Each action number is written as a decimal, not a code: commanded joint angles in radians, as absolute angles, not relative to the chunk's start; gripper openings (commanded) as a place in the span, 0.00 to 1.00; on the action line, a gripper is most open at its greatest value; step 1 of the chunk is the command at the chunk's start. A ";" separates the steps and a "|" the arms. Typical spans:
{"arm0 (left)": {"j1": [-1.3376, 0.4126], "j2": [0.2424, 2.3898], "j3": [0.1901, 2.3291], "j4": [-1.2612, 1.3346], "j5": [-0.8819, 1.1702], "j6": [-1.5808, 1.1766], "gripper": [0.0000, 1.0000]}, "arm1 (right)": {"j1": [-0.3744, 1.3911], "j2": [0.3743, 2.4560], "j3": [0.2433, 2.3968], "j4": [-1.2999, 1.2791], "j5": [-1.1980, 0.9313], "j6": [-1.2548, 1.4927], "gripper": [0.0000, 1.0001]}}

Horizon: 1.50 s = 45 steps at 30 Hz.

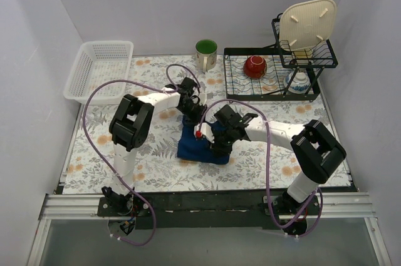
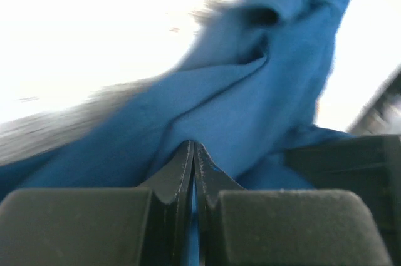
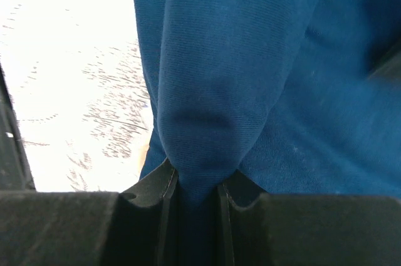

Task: Roll the t-shirts
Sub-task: Roll the T-shirt to the center of the board.

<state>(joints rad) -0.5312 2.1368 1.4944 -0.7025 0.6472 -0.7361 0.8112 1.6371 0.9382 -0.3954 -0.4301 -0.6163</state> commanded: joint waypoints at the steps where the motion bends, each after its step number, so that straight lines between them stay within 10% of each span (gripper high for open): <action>1: -0.416 1.964 1.442 -0.555 0.407 -0.697 0.00 | 0.795 1.670 0.959 -0.479 -0.356 -0.630 0.01; 3: -0.402 1.829 1.378 -0.558 0.460 -0.633 0.00 | 0.785 1.678 0.977 -0.511 -0.362 -0.635 0.01; 8: -0.411 1.579 1.169 -0.554 0.652 -0.451 0.73 | 0.758 1.704 0.979 -0.531 -0.354 -0.693 0.01; 17: -0.469 1.342 0.815 -0.423 0.779 -0.006 0.93 | 0.726 1.714 0.960 -0.545 -0.365 -0.730 0.01; 30: -0.486 1.519 0.801 -0.382 0.948 0.127 0.82 | 0.726 1.700 0.914 -0.506 -0.362 -0.707 0.01; 38: -0.486 1.748 1.072 -0.941 0.997 0.273 0.00 | 0.719 1.720 0.972 -0.598 -0.469 -0.741 0.01; 45: -0.423 1.856 1.144 -1.158 1.039 0.288 0.00 | 0.670 1.828 1.081 -0.873 -0.669 -0.922 0.01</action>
